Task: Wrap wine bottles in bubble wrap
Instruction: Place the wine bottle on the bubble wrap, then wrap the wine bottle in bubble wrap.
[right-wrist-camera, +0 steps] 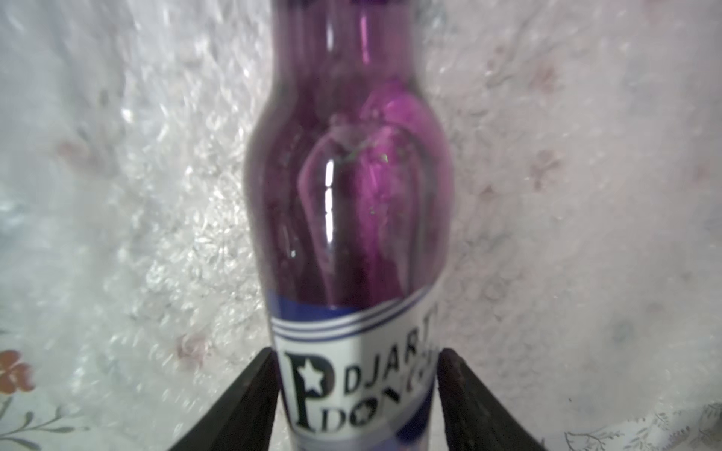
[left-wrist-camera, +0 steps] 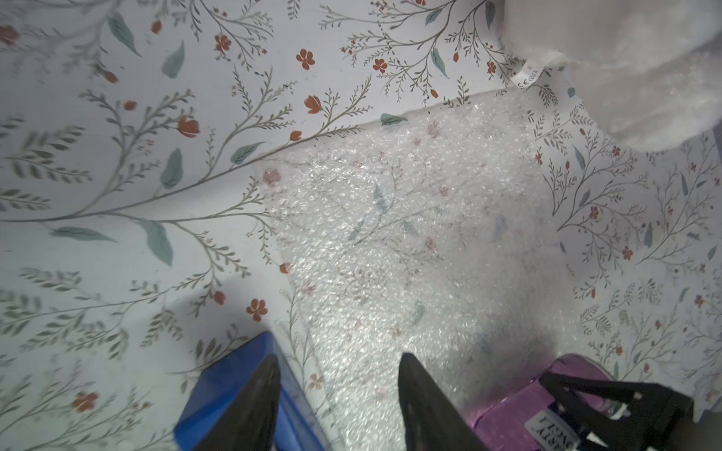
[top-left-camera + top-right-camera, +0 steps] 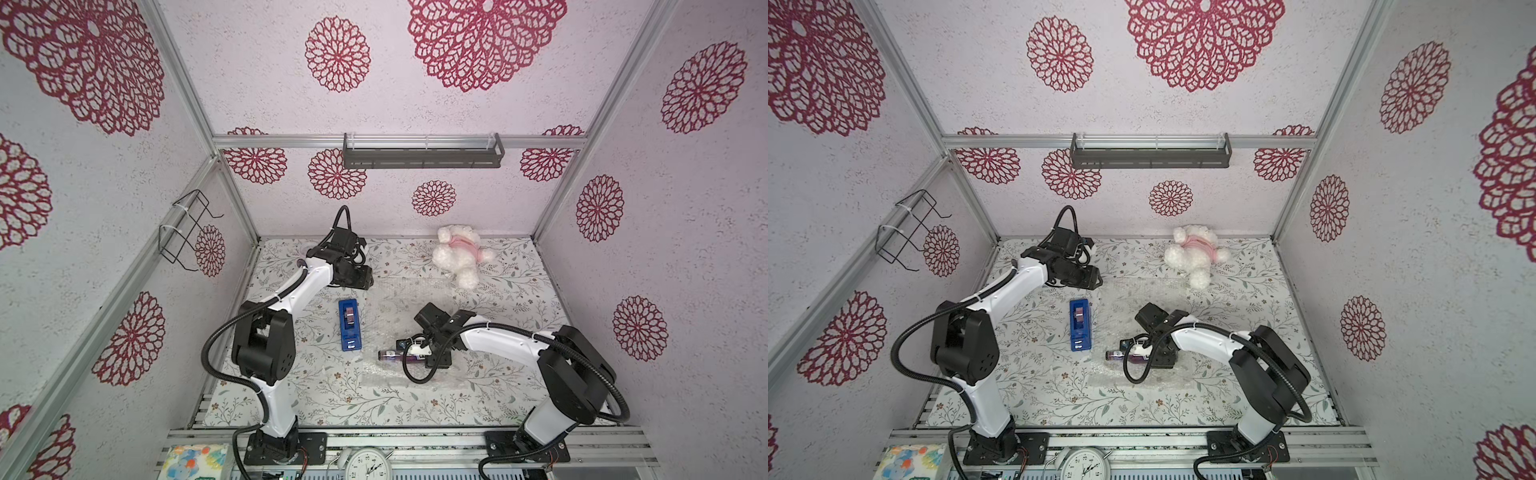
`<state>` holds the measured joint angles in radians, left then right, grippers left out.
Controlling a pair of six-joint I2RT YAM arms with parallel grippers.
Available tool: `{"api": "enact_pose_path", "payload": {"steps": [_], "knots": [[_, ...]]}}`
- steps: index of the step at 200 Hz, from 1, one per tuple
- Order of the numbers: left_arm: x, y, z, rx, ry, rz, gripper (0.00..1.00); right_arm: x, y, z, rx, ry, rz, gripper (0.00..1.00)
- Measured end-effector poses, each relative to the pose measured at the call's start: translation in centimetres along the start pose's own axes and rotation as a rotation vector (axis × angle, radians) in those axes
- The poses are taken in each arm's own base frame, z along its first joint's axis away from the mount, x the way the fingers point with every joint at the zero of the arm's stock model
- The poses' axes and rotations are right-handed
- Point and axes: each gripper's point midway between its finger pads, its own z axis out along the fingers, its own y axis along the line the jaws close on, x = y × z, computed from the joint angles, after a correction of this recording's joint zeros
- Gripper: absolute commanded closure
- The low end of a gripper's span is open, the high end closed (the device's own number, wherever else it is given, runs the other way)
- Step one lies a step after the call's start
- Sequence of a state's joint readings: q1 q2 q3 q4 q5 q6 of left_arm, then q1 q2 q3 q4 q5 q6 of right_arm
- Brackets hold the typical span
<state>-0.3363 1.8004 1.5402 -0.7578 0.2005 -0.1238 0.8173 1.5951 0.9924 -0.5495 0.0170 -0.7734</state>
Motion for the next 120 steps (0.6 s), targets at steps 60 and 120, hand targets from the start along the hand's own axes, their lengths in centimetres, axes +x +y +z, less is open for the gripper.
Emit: {"api": "enact_pose_path", "payload": {"steps": [60,120], "knots": [[5.2,-4.7,-7.9,0.018,-0.135,0.339,0.44,-1.4,-4.2,-6.4,0.134,-0.315,0.313,0.33],[14.8,-14.0,-5.6,0.145,-0.08,0.796,0.41,1.7,-9.0,-8.0,0.164,-0.468,0.894,0.37]]}}
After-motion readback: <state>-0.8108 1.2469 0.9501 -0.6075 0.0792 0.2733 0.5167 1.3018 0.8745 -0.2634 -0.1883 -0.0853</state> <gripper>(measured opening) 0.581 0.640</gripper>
